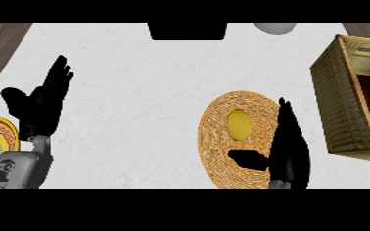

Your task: Pick the lemon from the placemat and place it in the basket

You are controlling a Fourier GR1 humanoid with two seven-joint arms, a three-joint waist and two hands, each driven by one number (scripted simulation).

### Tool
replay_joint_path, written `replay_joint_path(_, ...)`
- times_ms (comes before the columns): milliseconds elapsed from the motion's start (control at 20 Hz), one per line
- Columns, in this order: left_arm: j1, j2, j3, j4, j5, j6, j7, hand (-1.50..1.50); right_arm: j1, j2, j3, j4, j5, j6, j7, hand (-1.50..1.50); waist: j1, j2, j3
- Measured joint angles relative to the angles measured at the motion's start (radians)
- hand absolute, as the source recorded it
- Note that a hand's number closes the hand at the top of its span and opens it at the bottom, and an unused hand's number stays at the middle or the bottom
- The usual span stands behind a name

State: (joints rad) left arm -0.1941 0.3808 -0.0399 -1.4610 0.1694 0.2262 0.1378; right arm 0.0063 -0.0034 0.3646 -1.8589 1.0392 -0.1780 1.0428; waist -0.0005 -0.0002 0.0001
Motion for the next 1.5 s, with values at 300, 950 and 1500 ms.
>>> replay_joint_path(300, -0.008, -0.038, 0.014, 0.029, -0.035, -0.013, -0.018, 0.00, -0.008, 0.000, 0.031, 0.040, 0.013, -0.070, -0.005, -1.50, 0.000, 0.000, 0.000)
replay_joint_path(950, -0.023, -0.060, 0.066, 0.033, -0.067, -0.063, -0.003, 0.00, -0.061, 0.000, 0.024, 0.171, 0.000, -0.135, -0.002, -1.50, 0.000, 0.000, 0.000)
replay_joint_path(1500, -0.003, -0.091, 0.092, 0.004, -0.105, -0.077, 0.009, 0.00, -0.080, 0.001, 0.005, 0.256, -0.008, -0.162, -0.008, -1.50, 0.001, 0.000, 0.000)
